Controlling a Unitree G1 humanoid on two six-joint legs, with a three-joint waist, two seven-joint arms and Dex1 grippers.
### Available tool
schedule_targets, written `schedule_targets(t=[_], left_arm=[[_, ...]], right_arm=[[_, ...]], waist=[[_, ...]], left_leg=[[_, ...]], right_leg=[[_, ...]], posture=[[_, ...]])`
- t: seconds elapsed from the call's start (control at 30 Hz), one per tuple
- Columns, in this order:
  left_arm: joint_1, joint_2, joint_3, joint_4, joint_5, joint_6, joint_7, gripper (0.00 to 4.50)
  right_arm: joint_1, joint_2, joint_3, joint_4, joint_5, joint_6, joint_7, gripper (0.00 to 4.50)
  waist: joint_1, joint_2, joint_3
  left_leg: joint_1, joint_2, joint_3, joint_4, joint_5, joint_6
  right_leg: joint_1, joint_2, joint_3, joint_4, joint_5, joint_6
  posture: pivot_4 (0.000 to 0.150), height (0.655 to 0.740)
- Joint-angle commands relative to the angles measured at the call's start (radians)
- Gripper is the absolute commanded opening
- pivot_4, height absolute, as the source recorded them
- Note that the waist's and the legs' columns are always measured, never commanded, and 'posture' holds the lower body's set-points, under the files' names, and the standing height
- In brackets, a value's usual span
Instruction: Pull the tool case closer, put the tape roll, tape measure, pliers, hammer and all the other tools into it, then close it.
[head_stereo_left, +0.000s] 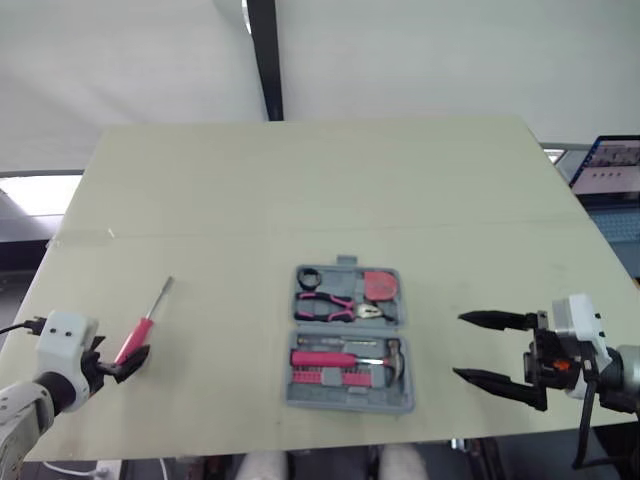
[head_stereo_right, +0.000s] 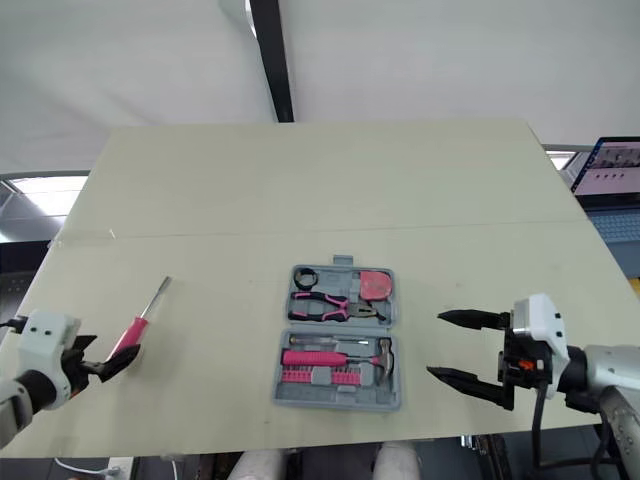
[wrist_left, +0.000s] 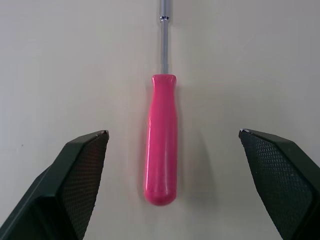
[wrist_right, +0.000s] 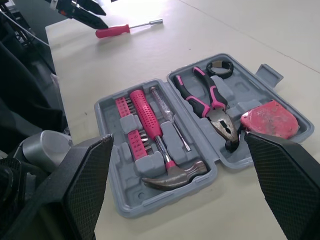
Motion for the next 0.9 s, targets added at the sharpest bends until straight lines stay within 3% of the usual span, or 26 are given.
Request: schedule_targets(t=[0.03,0.47,0.83,0.9], left_arm=[[-0.055,0.018,-0.04,0.071,0.043,-0.049,-0.03,4.5],[-0.207,0.009,-0.172,0.269,0.124,-0.101,-0.073,4.5],[-0.23,-0.007,-0.191,0.258,0.134,-0.07,-0.08,4.5],[-0.221,-0.007,-0.186,0.25,0.13,-0.058,-0.081,3.96]], right_arm=[[0.018,-0.004,-0.051,-0.047,0.025,0.005,-0.016,4.43],[0.065,-0.004,-0.096,-0.096,0.039,0.028,-0.054,4.43],[0.069,-0.006,-0.11,-0.099,0.038,0.032,-0.056,4.43],[0.068,-0.006,-0.109,-0.099,0.037,0.032,-0.058,4.5]], waist=[[-0.001,0.0,0.0],[0.003,-0.001,0.0],[0.003,-0.001,0.0],[0.002,-0.001,0.0]], left_leg=[[0.0,0.0,0.0,0.0,0.0,0.0],[0.002,0.0,0.002,-0.001,0.0,0.0],[0.003,0.0,0.002,0.0,0.0,-0.001],[0.003,0.0,0.002,0.0,0.0,-0.001]], right_leg=[[0.0,0.0,0.0,0.0,0.0,0.0],[-0.001,0.0,0.001,0.002,0.0,0.0],[0.0,0.0,0.002,0.003,0.0,0.0],[0.0,0.0,0.002,0.003,0.0,0.0]], posture=[[0.15,0.74],[0.15,0.74],[0.15,0.74],[0.15,0.74]])
